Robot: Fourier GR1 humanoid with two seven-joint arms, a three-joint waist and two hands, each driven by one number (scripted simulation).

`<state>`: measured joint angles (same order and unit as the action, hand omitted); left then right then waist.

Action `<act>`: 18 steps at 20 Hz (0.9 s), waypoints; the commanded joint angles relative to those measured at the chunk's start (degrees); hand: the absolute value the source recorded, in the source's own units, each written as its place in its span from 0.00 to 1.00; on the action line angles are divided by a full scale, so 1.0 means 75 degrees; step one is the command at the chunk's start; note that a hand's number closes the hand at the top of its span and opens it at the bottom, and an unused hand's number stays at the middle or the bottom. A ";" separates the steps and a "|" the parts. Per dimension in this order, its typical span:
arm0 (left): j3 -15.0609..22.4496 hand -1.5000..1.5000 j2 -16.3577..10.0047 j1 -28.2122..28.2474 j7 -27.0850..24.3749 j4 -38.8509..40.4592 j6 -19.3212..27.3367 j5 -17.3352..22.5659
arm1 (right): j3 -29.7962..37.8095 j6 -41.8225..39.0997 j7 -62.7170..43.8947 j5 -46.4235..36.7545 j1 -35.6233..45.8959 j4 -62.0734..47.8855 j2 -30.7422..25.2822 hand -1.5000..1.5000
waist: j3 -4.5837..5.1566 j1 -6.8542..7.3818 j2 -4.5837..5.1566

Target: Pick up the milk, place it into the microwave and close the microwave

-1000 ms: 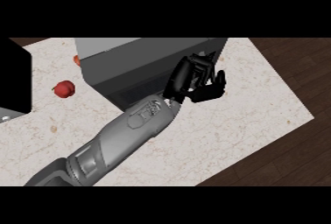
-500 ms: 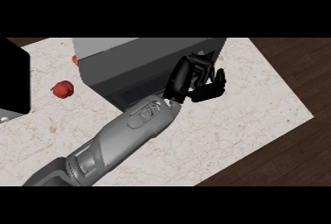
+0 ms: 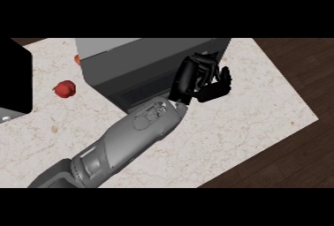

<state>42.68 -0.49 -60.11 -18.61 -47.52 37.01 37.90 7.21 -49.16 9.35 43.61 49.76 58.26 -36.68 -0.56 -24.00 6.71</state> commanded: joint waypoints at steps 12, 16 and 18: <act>-0.0027 1.00 -0.0341 -0.0196 0.0152 0.1412 0.0145 0.0906 | 0.0591 -0.0168 0.0023 0.0357 -0.0225 -0.0244 -0.0625 0.00 | 0.0028 0.0815 0.0084; 0.0218 1.00 -0.0536 -0.0232 0.0170 0.1577 -0.0189 0.1067 | 0.0768 -0.0205 -0.0011 0.0447 -0.0268 -0.0210 -0.0895 0.00 | 0.0030 0.0932 0.0055; 0.0331 0.00 -0.0580 -0.0162 0.0108 0.1657 -0.0242 0.1126 | 0.0851 -0.0190 -0.0039 0.0504 -0.0286 -0.0215 -0.1001 0.00 | 0.0037 0.1039 0.0051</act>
<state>49.94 0.12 -65.27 -17.56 -44.57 31.47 44.88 12.43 -49.77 8.64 46.77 48.11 56.79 -42.75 -0.50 -18.49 6.85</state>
